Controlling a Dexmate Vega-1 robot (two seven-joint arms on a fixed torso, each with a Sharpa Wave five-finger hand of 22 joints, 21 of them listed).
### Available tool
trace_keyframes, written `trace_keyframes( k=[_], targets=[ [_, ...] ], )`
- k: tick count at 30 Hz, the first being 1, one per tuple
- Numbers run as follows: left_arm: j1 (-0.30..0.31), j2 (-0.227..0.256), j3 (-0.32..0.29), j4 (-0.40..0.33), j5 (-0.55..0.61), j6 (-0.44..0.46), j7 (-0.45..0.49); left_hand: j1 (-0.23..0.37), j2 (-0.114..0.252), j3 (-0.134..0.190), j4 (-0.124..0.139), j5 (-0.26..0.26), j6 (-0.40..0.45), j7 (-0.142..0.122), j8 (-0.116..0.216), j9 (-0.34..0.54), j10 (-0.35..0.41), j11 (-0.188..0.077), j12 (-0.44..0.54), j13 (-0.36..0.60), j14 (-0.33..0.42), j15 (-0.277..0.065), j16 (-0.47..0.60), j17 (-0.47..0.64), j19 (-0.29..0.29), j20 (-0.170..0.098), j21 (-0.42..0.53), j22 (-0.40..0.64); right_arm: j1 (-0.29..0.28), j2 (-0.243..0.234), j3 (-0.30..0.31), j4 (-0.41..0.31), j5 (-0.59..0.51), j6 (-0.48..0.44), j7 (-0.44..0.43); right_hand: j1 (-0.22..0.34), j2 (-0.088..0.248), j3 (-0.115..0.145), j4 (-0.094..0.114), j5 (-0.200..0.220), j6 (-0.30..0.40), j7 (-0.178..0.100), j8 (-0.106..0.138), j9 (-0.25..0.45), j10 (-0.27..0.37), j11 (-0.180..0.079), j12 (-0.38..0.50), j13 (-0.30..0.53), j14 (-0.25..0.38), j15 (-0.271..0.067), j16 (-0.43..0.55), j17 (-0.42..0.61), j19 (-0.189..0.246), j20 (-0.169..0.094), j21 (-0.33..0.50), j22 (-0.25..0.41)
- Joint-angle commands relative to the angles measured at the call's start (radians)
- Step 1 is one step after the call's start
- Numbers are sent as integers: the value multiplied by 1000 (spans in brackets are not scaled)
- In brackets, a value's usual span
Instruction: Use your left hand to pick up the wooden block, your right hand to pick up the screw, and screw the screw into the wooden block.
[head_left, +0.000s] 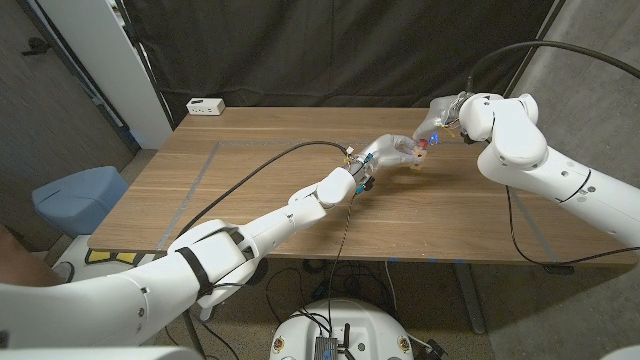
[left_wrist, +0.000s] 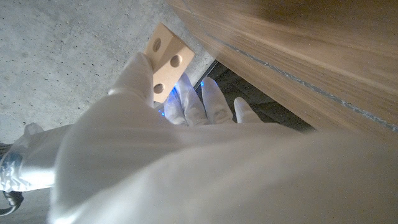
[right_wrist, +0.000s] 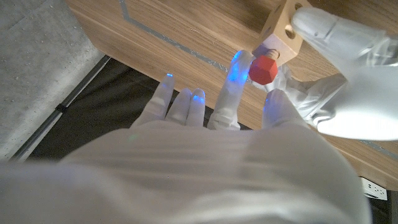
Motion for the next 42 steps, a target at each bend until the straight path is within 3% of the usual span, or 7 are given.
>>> trace_keyframes(
  k=[1,6,12,14,24,32,42],
  targets=[
    [7,6,-1,-13,0,6,-1,15,35,12,10,1,204,-71,14,2,85,-87,51,5,0,-97,-3,5,4,-7,1,3,-4,1,12,-11,-7,3,27,-26,-3,-10,6,-5,-14,1,-10,4,-4,9,-4,4,0,11,-2,4,-4,5,-1,3],
    [10,9,-2,-21,-1,11,-2,16,34,12,9,1,207,-70,15,2,88,-87,52,5,2,-97,-3,5,3,-8,1,3,-7,-1,13,-18,-20,-5,40,-53,-9,-21,15,-6,-33,8,-23,4,-6,13,-8,4,-1,13,-4,5,-6,6,-1,3],
    [12,10,-3,-26,0,14,-3,15,32,13,9,1,209,-69,15,2,84,-87,50,5,2,-97,-4,4,2,-8,0,3,-12,-14,29,-35,-11,-4,59,-82,-12,-33,15,-3,-145,24,-72,19,-38,30,-25,5,-18,41,-15,3,-22,23,-4,3],
    [13,11,-3,-28,-1,16,-4,14,33,13,9,1,208,-70,15,2,86,-87,51,5,2,-97,-4,4,2,-7,0,3,-13,-18,33,-40,-9,-5,68,-84,-11,-34,11,-3,-192,27,-90,25,-58,40,-32,6,-29,52,-20,2,-26,29,-4,3],
    [14,12,-4,-28,-1,14,-6,14,34,14,9,1,203,-68,12,2,84,-88,50,6,1,-96,-4,5,1,-4,0,3,-13,-34,45,-53,7,4,91,-70,-6,-27,-11,0,-288,37,-122,46,-109,67,-40,9,-58,80,-29,-1,-48,53,-6,3],
    [16,13,-4,-32,1,15,-3,13,34,15,10,2,201,-67,11,2,81,-88,50,7,-1,-95,-5,5,2,-3,0,3,-28,-48,76,-62,67,24,68,-55,-6,-21,-33,1,-431,57,-182,53,-170,96,-42,12,-94,115,-33,-3,-62,66,-4,3],
    [15,11,-3,-25,7,6,9,15,32,15,8,2,202,-68,11,2,81,-88,50,8,0,-96,-4,5,0,-4,0,3,-37,-70,99,-65,158,39,24,-8,0,3,-60,13,-501,76,-218,50,-225,112,-43,14,-125,127,-35,-3,-61,84,-2,2]
  ],
)
